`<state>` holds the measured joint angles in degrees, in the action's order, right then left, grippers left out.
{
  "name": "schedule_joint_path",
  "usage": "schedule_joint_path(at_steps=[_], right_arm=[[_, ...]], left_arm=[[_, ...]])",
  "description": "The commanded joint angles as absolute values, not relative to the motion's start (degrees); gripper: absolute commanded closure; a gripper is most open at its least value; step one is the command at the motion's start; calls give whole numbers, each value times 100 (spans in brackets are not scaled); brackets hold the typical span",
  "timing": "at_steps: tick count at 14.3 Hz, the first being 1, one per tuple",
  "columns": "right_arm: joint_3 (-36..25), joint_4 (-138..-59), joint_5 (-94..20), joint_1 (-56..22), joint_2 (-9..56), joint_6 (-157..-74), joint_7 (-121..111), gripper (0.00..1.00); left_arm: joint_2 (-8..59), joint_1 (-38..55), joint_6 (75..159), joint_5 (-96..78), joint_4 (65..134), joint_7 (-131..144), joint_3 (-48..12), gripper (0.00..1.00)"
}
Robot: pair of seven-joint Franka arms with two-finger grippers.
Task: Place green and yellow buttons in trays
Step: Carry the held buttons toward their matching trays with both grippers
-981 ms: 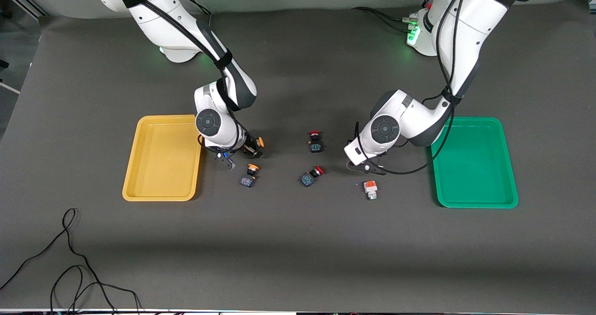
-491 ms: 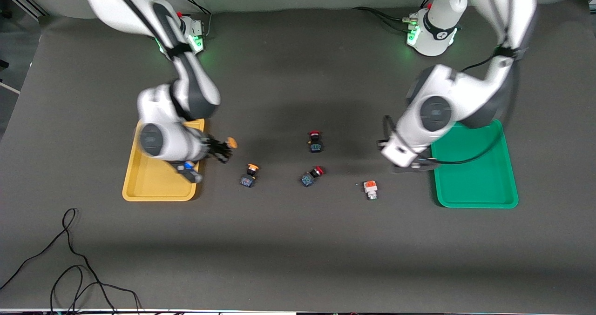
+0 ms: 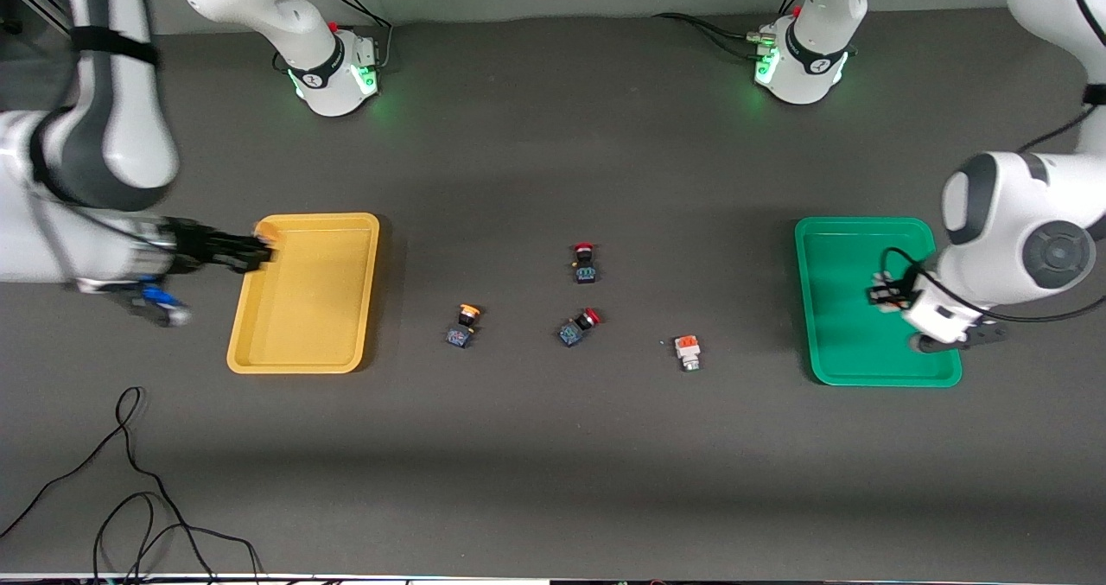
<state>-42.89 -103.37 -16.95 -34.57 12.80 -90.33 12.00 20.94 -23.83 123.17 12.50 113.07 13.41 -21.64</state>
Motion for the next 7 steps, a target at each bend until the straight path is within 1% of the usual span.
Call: schedule_joint_path(at_steps=[1,3,6,7], right_arm=[[-4508,-10800,-1547,-3568,1301,-9428,564,100],[-4561,-11422,-1547,-3560,1310,-10244,169,100],[-4570,-12328,-1599,-3551,1475,-11632,-253,100],[-4570,-12505,-1617,-3551,1624,-12011,-316,100]], left_arm=[[2836,-2338,13128,1773,11364,1380,-2163,85],[3023,-2329,13358,1977,11478,1389,-2145,84],[2988,-2312,13333,1986,11584,1380,-2144,84],[2971,-2312,13290,1986,11584,1362,-2145,80]])
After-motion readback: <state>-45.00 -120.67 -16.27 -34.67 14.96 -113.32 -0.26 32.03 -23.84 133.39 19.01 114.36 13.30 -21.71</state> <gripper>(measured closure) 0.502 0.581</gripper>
